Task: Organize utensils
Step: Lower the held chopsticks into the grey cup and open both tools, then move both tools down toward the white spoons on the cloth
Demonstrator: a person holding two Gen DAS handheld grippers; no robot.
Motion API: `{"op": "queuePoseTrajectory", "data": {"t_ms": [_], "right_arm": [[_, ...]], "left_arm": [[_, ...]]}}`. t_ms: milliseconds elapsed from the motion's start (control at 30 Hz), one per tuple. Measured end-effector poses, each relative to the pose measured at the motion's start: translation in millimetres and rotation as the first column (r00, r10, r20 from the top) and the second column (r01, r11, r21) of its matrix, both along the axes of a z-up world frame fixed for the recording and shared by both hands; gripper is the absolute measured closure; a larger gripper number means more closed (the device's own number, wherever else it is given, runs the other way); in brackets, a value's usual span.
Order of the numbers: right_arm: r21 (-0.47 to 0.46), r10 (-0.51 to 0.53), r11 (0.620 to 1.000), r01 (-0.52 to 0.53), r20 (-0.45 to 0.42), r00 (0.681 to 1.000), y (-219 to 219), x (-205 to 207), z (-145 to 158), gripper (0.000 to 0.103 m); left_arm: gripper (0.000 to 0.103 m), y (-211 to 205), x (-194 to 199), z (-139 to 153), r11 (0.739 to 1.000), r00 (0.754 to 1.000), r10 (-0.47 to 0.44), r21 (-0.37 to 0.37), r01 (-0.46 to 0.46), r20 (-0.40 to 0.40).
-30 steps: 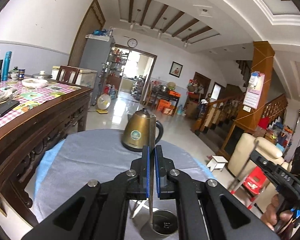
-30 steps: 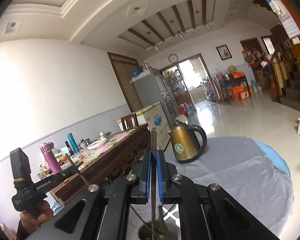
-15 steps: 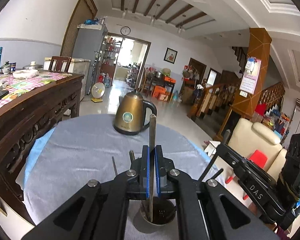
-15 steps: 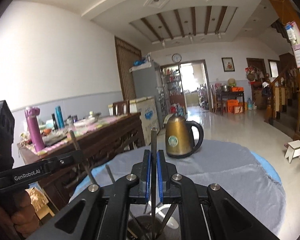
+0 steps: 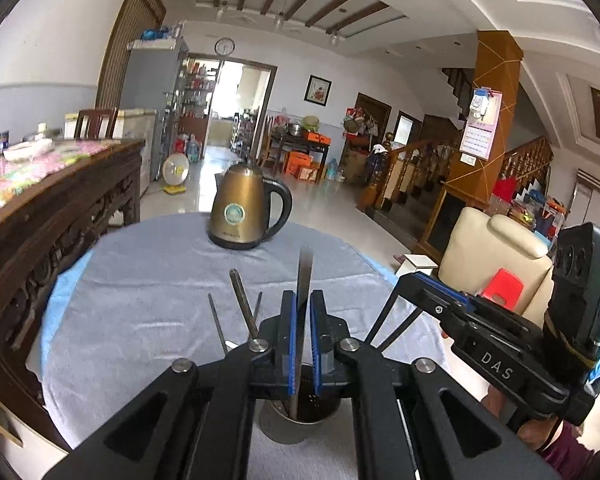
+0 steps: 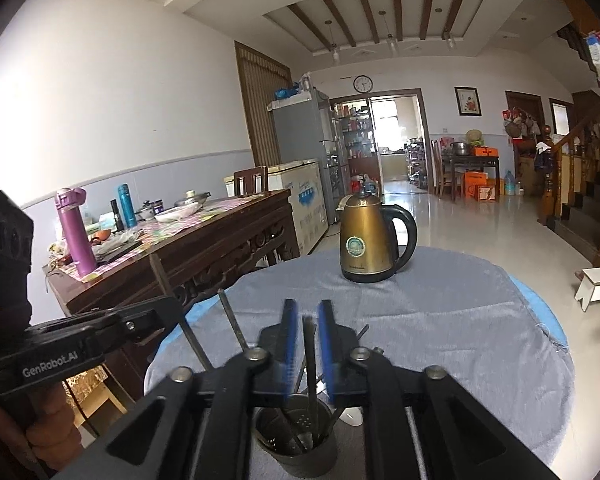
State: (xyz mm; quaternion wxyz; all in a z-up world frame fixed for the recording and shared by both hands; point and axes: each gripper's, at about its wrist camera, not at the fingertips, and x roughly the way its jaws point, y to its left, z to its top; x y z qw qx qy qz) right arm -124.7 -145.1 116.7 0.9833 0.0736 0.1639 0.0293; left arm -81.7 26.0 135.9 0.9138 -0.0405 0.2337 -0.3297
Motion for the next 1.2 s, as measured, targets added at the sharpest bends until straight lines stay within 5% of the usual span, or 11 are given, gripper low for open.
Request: {"op": "queuePoseTrajectory", "data": {"t_ms": [133,367,533,900,1200], "right_arm": [[0.023,-0.028,0.999,0.026,0.050,0.998,-8,-10,8,0.067],[0.111,-0.128,0.987,0.114,0.129,0.983,-36,-25,21,0.067],[0.167,-0.187,0.971,0.169,0.102,0.977,-59,-22,20,0.067],[0.284,-0.241,0.923,0.259,-0.098,0.966,-109,6,-15,0.068],[0.403,-0.109,0.877,0.262,-0.366,0.924,-134,55,-90,0.068]], "left_arm": [[0.064,13,-7,12,1.000,0.998,0.020,-0.024,-0.019,0.057],[0.060,51,10,21,0.987,0.993,0.111,-0.119,-0.105,0.041],[0.059,74,27,15,0.973,0.983,0.181,-0.142,-0.182,-0.021],[0.048,93,75,-31,0.949,0.933,0.304,-0.023,-0.314,-0.192],[0.048,79,109,-106,0.944,0.888,0.327,0.143,-0.296,-0.322]]}}
